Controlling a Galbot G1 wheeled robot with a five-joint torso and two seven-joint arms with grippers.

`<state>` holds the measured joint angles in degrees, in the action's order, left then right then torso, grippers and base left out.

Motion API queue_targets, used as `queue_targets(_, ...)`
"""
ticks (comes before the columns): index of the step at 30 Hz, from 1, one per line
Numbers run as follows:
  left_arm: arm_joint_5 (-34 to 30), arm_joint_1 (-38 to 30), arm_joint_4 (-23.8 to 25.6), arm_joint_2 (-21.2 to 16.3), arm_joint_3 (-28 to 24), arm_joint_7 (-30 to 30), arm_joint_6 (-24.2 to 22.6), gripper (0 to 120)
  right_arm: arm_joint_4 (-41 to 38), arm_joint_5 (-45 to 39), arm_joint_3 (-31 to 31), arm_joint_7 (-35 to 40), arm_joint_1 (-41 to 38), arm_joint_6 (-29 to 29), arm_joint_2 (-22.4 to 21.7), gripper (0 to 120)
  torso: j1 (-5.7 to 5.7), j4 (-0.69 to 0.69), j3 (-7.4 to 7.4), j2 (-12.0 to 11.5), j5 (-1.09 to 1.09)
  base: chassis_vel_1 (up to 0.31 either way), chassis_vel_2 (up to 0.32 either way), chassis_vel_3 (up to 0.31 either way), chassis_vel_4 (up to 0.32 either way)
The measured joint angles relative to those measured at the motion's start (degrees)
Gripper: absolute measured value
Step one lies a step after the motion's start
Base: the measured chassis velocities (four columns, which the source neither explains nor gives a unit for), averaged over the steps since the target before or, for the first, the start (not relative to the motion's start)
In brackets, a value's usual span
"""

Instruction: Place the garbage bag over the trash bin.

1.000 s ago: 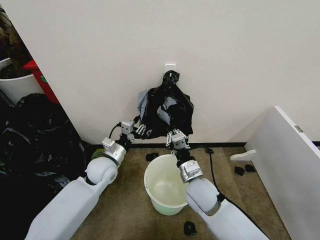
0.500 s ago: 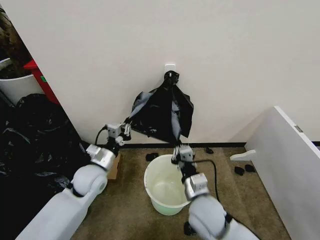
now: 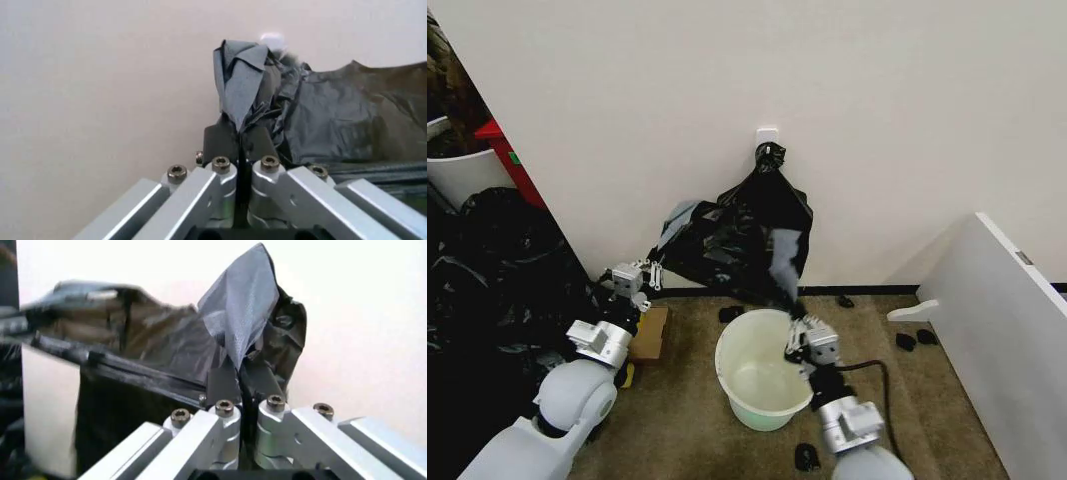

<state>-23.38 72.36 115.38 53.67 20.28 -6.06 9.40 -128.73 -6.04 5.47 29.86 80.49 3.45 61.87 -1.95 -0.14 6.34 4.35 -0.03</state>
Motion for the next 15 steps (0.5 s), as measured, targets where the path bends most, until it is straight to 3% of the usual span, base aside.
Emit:
queue_targets(2, -2.9, 1.2, 2.9, -0.5, 1.3, 1.5, 1.3, 0, -0.9, 6.8, -4.1, -3.2, 1.8, -6.6, -0.9, 0, 0.0, 0.0, 0.0, 0.0, 0.01, 0.0, 0.0, 0.0, 0.0)
queue_targets(4, -4.8, 1.8, 4.2, -0.7, 1.7, 2.5, 2.2, 0, -2.6, 8.7, -6.1, -3.9, 2.9, -8.1, -1.4, 0, 0.0, 0.0, 0.0, 0.0, 0.01, 0.0, 0.0, 0.0, 0.0)
queue_targets(11, -13.0, 5.1, 10.6, 0.4, 1.6, 3.9, 1.1, 0, -13.4, 2.6, -9.9, -1.4, 6.0, -1.9, -4.1, 0, 0.0, 0.0, 0.01, 0.0, 0.0, 0.0, 0.0, 0.0, 0.0)
queue_targets(15, -16.3, 6.7, 12.8, 1.3, -0.1, 3.4, -0.3, 0, -13.4, 2.4, -9.9, -1.1, 7.0, -1.3, -3.7, 0, 0.0, 0.0, 0.01, 0.0, 0.01, 0.0, 0.0, 0.0, 0.0)
